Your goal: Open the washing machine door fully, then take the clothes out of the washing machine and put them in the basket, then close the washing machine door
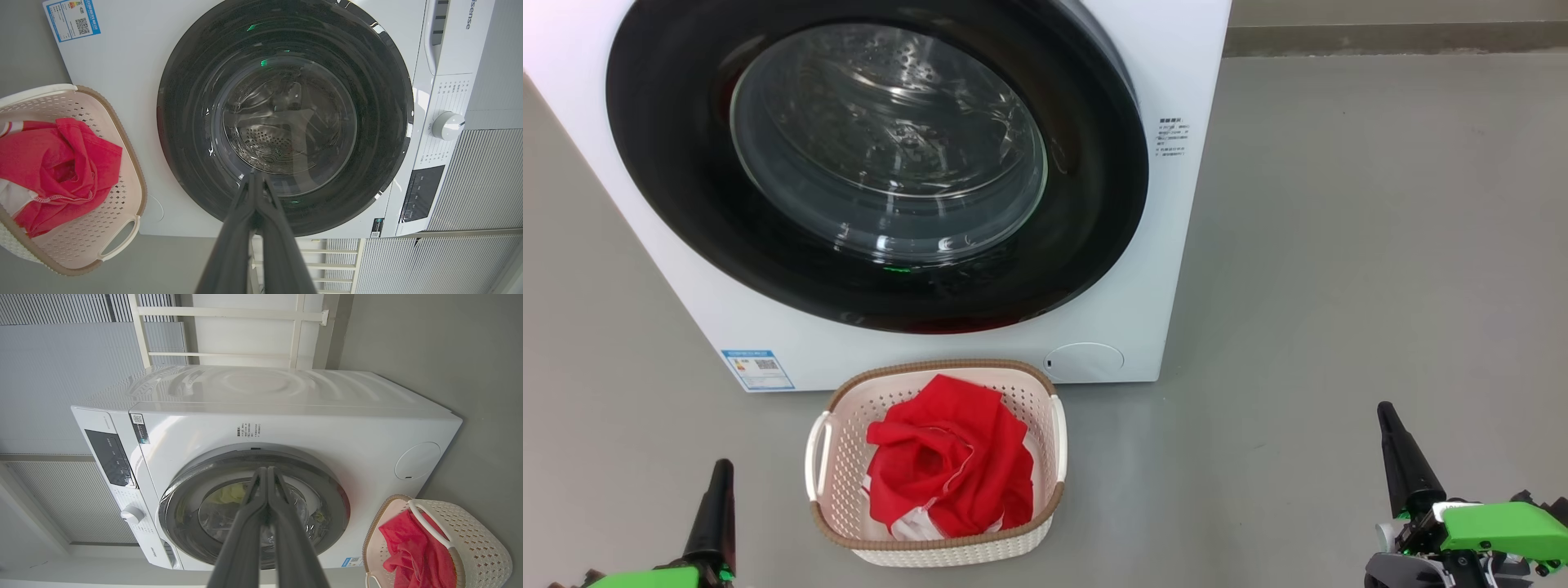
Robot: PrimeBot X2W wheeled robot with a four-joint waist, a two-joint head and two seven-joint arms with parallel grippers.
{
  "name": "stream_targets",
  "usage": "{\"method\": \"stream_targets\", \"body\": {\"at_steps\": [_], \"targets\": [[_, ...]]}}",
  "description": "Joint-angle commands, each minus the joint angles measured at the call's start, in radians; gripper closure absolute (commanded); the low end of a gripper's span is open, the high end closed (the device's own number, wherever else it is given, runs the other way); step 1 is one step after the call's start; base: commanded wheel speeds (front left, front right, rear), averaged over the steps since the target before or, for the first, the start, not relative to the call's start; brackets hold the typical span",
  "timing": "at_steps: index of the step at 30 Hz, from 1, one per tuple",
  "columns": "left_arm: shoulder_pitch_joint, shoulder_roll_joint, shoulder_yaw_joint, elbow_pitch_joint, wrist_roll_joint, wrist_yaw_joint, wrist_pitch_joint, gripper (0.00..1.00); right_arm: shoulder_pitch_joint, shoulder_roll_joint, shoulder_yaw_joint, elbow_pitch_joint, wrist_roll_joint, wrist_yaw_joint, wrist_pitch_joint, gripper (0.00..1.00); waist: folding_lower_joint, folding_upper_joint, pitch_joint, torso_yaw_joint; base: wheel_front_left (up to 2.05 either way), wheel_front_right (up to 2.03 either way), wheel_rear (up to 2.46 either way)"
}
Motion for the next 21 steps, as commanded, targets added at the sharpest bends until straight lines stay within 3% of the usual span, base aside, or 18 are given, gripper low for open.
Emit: {"method": "stream_targets", "body": {"at_steps": [1, 21], "targets": [[-0.038, 0.015, 0.032, -0.02, -0.003, -0.003, 0.004, 1.0, -0.009, -0.001, 0.023, -0.025, 0.002, -0.001, 0.007, 1.0, 0.0, -0.0001, 0.0, 0.0, 0.0, 0.0, 0.0], [-0.038, 0.015, 0.032, -0.02, -0.003, -0.003, 0.004, 1.0, -0.009, 0.0, 0.022, -0.025, 0.001, -0.001, 0.008, 1.0, 0.0, -0.0001, 0.0, 0.0, 0.0, 0.0, 0.0]]}}
